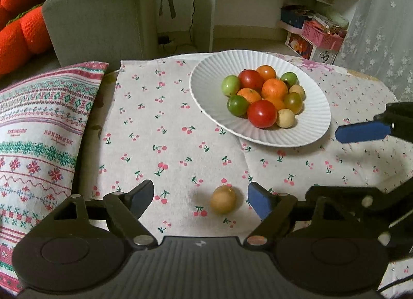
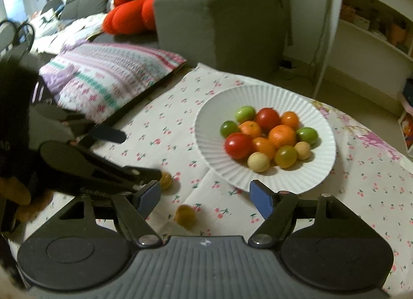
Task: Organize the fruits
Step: 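Move both open grippers back from the plate to the remaining tan fruits, then grasp a tan round fruit with the left gripper while the right gripper grasps the last one, then carry the tan fruit over the plate while the right gripper carries its tan fruit there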
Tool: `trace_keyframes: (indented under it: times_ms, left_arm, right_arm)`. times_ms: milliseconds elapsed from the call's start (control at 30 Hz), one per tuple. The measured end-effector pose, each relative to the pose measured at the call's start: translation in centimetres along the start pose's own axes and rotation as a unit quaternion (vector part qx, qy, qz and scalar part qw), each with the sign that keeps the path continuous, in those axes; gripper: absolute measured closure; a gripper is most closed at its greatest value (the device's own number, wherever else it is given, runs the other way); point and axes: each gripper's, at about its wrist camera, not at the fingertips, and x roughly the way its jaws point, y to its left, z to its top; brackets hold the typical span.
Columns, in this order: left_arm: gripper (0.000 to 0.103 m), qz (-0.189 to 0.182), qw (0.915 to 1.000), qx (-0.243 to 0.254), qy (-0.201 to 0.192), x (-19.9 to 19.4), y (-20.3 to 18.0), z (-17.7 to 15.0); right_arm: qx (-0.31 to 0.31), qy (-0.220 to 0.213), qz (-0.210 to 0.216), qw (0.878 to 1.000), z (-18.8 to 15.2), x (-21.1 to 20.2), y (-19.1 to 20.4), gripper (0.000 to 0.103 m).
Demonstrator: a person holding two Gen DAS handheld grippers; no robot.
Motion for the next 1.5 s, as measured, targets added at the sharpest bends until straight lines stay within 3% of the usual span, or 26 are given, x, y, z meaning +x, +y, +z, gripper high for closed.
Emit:
trace_keyframes:
  times_ms: [400,833,967,1100,1233,1300,1367,1500]
  left_arm:
    - [0.028,-0.022,0.9991,-0.031,0.018,0.9,1.1,-0.2]
    - [0.048,-0.044,0.9986,-0.011,0.027,2.1,-0.4,-0.7]
    - [0.062,-0.044,0.9983,-0.003,0.037,2.8,-0.7,-1.0]
    - [0.086,-0.047,0.998,-0.004,0.041,3.0,-0.7,-1.1]
    - [0.087,-0.049,0.998,-0.006,0.04,3.0,-0.7,-1.1]
    - [0.087,-0.05,0.998,-0.003,0.038,2.9,-0.9,-1.1]
    - [0.087,-0.053,0.998,-0.003,0.035,2.8,-1.0,-1.1]
    - [0.087,-0.053,0.9982,-0.002,0.029,2.7,-1.1,-1.0]
  right_arm:
    - [-0.019,0.03,0.013,0.999,-0.9,1.3,0.7,0.027]
    - [-0.046,0.063,0.006,0.997,-2.1,4.3,2.5,0.034]
    - [-0.041,0.063,0.003,0.997,-2.1,4.8,2.4,0.043]
    - [-0.029,0.07,-0.001,0.997,-2.2,5.5,2.0,0.053]
    - [-0.027,0.068,0.0,0.997,-2.2,5.8,1.9,0.063]
    - [-0.031,0.066,0.003,0.997,-2.2,5.8,2.0,0.074]
    - [-0.036,0.066,0.005,0.997,-2.1,5.8,2.2,0.08]
    - [-0.047,0.063,0.007,0.997,-2.1,5.7,2.4,0.082]
